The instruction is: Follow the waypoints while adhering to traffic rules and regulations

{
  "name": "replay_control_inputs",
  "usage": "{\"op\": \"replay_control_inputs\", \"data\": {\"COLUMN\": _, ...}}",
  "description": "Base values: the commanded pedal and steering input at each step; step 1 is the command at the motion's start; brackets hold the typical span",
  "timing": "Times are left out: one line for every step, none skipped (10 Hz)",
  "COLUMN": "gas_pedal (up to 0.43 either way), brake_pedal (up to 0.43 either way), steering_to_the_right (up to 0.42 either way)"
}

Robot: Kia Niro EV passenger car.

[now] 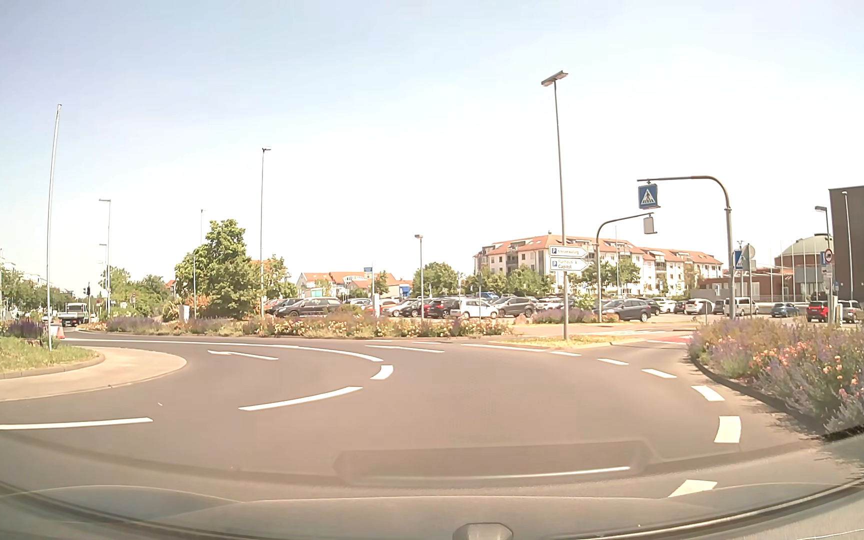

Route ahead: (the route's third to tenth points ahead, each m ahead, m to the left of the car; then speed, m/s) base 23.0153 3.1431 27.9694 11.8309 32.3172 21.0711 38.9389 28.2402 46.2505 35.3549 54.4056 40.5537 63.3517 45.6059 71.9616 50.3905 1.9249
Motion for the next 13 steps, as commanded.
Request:
{"op": "replay_control_inputs", "data": {"gas_pedal": 0.28, "brake_pedal": 0.0, "steering_to_the_right": -0.019}}
{"op": "replay_control_inputs", "data": {"gas_pedal": 0.28, "brake_pedal": 0.0, "steering_to_the_right": -0.017}}
{"op": "replay_control_inputs", "data": {"gas_pedal": 0.287, "brake_pedal": 0.0, "steering_to_the_right": -0.014}}
{"op": "replay_control_inputs", "data": {"gas_pedal": 0.287, "brake_pedal": 0.0, "steering_to_the_right": -0.008}}
{"op": "replay_control_inputs", "data": {"gas_pedal": 0.299, "brake_pedal": 0.0, "steering_to_the_right": -0.003}}
{"op": "replay_control_inputs", "data": {"gas_pedal": 0.299, "brake_pedal": 0.0, "steering_to_the_right": 0.005}}
{"op": "replay_control_inputs", "data": {"gas_pedal": 0.311, "brake_pedal": 0.0, "steering_to_the_right": 0.009}}
{"op": "replay_control_inputs", "data": {"gas_pedal": 0.311, "brake_pedal": 0.0, "steering_to_the_right": 0.014}}
{"op": "replay_control_inputs", "data": {"gas_pedal": 0.311, "brake_pedal": 0.0, "steering_to_the_right": 0.02}}
{"op": "replay_control_inputs", "data": {"gas_pedal": 0.311, "brake_pedal": 0.0, "steering_to_the_right": 0.025}}
{"op": "replay_control_inputs", "data": {"gas_pedal": 0.311, "brake_pedal": 0.0, "steering_to_the_right": 0.032}}
{"op": "replay_control_inputs", "data": {"gas_pedal": 0.311, "brake_pedal": 0.0, "steering_to_the_right": 0.033}}
{"op": "replay_control_inputs", "data": {"gas_pedal": 0.299, "brake_pedal": 0.0, "steering_to_the_right": 0.034}}
